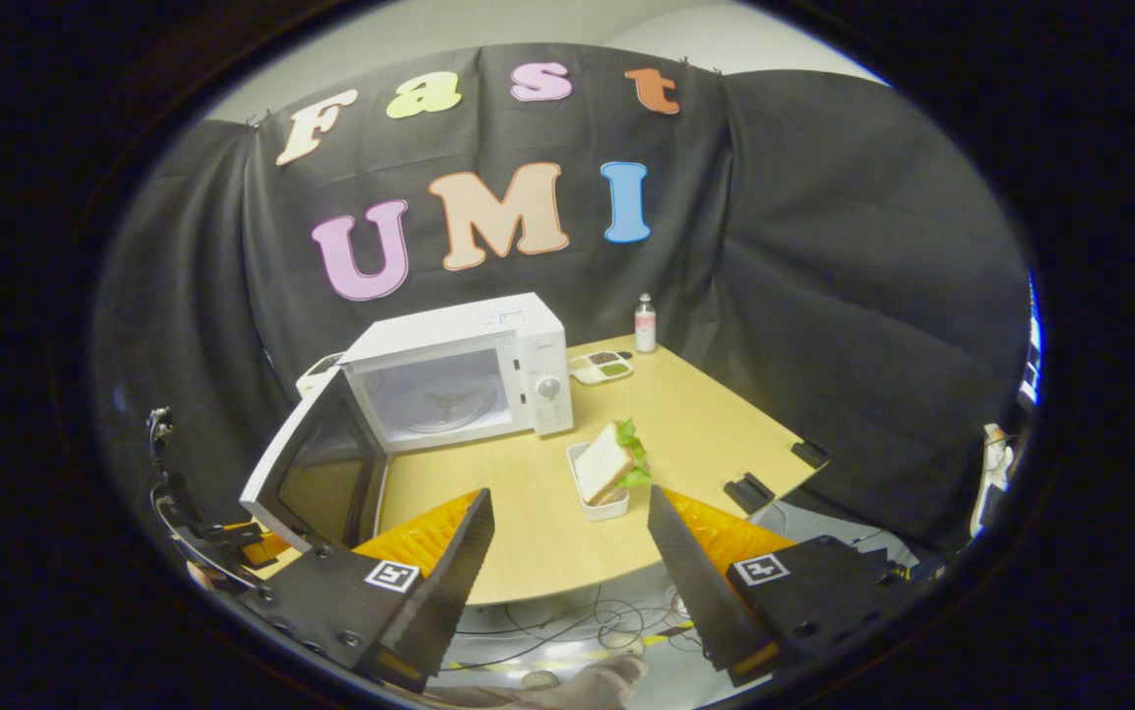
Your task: Open the microwave oven with the left hand, put the food in, and close the microwave oven.
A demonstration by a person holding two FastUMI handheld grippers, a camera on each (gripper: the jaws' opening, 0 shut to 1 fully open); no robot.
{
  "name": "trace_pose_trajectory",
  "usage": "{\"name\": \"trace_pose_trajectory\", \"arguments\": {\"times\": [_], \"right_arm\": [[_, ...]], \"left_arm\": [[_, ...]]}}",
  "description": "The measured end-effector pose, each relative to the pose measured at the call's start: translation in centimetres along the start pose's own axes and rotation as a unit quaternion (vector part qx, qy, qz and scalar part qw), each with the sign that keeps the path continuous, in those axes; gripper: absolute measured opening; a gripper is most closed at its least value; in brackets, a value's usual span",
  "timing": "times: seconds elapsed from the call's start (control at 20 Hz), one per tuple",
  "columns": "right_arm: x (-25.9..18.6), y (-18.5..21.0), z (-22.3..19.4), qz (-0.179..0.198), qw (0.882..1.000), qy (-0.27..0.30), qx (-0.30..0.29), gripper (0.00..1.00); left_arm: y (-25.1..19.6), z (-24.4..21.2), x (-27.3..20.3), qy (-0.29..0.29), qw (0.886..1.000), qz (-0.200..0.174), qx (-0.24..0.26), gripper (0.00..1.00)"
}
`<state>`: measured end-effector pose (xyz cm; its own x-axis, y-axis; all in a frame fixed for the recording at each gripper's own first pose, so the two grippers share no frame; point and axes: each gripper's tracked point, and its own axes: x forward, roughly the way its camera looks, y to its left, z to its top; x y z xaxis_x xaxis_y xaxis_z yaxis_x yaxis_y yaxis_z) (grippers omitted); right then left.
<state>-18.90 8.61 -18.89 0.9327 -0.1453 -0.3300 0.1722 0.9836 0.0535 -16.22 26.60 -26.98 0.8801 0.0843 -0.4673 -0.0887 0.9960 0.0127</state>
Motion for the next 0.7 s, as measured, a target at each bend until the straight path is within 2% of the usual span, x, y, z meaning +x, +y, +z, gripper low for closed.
{"name": "trace_pose_trajectory", "arguments": {"times": [0.25,0.45,0.65,0.7], "right_arm": [[2.1,-1.3,0.6,0.000,1.000,0.015,0.004,0.92],[6.0,-2.7,1.1,0.010,0.999,0.041,0.014,0.92],[11.3,-4.0,1.0,0.031,0.995,0.092,0.038,0.93],[12.7,-4.2,0.8,0.039,0.992,0.108,0.049,0.99]], "left_arm": [[1.2,-0.4,-1.4,0.004,0.999,0.033,-0.008,1.00],[3.6,0.7,-3.8,-0.007,0.995,0.097,-0.004,1.00],[6.1,3.5,-6.8,-0.046,0.982,0.184,-0.015,1.00],[6.2,4.3,-7.7,-0.059,0.977,0.205,-0.023,1.00]]}}
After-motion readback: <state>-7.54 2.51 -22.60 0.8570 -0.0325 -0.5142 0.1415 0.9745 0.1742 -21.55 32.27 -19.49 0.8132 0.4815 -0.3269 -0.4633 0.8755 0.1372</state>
